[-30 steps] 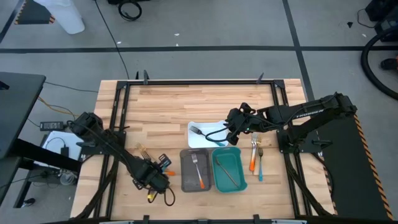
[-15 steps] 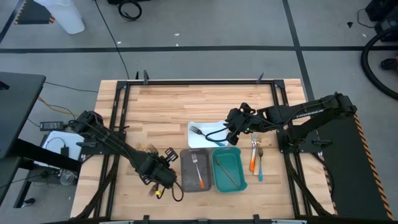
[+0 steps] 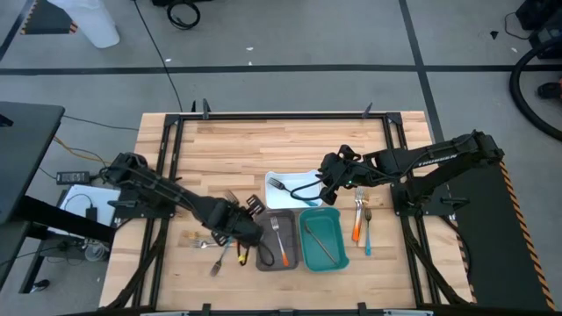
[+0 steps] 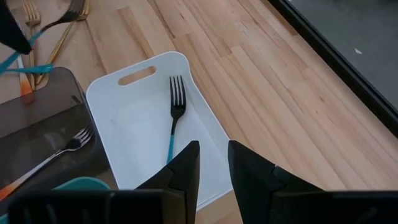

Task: Sort silverware by color (type)
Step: Put the blue fork into the white bin

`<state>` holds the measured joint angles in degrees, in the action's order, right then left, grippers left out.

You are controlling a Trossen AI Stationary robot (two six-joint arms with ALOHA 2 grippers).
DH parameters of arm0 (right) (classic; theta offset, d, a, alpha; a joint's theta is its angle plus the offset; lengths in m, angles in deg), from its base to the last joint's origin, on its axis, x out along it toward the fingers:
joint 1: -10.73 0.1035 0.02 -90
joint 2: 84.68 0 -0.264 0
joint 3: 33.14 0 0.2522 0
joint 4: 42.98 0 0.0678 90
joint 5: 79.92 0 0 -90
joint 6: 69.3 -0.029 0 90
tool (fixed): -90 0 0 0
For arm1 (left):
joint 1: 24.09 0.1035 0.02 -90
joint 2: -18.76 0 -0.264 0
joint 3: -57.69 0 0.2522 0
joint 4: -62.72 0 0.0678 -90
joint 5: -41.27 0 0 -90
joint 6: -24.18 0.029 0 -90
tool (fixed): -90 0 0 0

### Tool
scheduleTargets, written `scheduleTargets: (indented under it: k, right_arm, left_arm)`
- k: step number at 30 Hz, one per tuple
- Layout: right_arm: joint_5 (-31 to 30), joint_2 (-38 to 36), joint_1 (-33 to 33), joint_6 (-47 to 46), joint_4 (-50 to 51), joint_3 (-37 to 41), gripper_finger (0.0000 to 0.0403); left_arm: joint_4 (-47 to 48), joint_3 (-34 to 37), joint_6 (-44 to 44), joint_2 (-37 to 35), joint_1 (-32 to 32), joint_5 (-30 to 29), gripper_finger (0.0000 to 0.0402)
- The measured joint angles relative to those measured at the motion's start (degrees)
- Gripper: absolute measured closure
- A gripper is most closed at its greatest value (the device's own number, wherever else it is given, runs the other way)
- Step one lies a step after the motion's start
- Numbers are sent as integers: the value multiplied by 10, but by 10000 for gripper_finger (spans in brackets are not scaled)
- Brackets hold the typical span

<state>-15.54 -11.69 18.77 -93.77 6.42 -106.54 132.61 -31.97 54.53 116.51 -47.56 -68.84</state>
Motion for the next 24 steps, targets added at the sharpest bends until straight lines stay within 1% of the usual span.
scheduleTargets:
  k: [3, 6, 10, 16, 24]
  right_arm:
    - [0, 0, 0, 2, 0, 0, 308]
    - [-1, 0, 0, 4, 0, 0, 308]
    - [-3, 0, 0, 7, 0, 0, 308]
    - [-8, -2, 0, 21, 5, 0, 308]
    - [-57, -40, 0, -3, 46, 0, 308]
  left_arm:
    - [-15, 0, 18, 0, 20, -17, 381]
    - [-52, 0, 23, 0, 42, -34, 381]
    - [-105, 0, 6, 0, 69, -80, 380]
    - [-177, 0, -27, 0, 97, -82, 380]
    - [-291, 0, -36, 0, 102, -82, 379]
